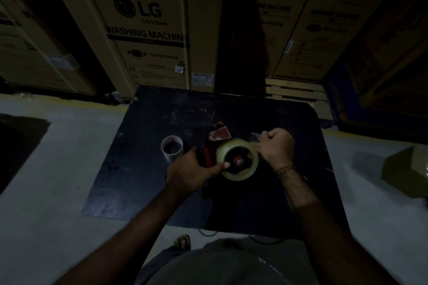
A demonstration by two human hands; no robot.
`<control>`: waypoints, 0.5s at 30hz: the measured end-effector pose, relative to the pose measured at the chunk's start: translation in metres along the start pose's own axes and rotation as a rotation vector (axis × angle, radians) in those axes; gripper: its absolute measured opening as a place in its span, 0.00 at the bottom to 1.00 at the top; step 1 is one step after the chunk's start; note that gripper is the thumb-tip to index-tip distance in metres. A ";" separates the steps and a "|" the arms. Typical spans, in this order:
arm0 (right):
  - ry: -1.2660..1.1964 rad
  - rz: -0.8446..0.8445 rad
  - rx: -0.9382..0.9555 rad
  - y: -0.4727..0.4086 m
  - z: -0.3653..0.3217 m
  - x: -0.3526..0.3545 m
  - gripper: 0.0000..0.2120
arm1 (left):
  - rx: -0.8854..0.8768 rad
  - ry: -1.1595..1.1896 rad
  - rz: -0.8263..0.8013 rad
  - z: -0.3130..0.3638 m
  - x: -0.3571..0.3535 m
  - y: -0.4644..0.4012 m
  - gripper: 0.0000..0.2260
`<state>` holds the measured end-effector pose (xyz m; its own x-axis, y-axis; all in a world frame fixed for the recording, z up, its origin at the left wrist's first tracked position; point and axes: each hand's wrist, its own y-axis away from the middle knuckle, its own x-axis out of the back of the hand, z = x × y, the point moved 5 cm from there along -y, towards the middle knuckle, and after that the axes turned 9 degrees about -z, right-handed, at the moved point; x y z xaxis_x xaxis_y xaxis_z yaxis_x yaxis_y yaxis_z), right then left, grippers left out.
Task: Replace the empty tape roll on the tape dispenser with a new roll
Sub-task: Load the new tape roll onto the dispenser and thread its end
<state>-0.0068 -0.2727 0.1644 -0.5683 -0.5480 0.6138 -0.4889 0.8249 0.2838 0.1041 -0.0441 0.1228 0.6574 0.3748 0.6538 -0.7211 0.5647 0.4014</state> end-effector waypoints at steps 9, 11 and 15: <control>-0.212 0.004 -0.184 0.004 0.005 -0.007 0.15 | 0.008 0.042 0.007 0.001 0.007 0.007 0.36; -0.253 0.031 -0.198 0.005 0.006 -0.007 0.15 | 0.013 0.035 0.011 0.000 0.008 0.007 0.36; -0.406 0.000 -0.322 -0.004 0.019 -0.022 0.13 | 0.021 0.022 0.030 -0.004 0.006 0.009 0.38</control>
<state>-0.0047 -0.2667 0.1352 -0.8104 -0.5050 0.2969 -0.2968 0.7909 0.5351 0.1023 -0.0341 0.1279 0.6398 0.4080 0.6513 -0.7451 0.5372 0.3954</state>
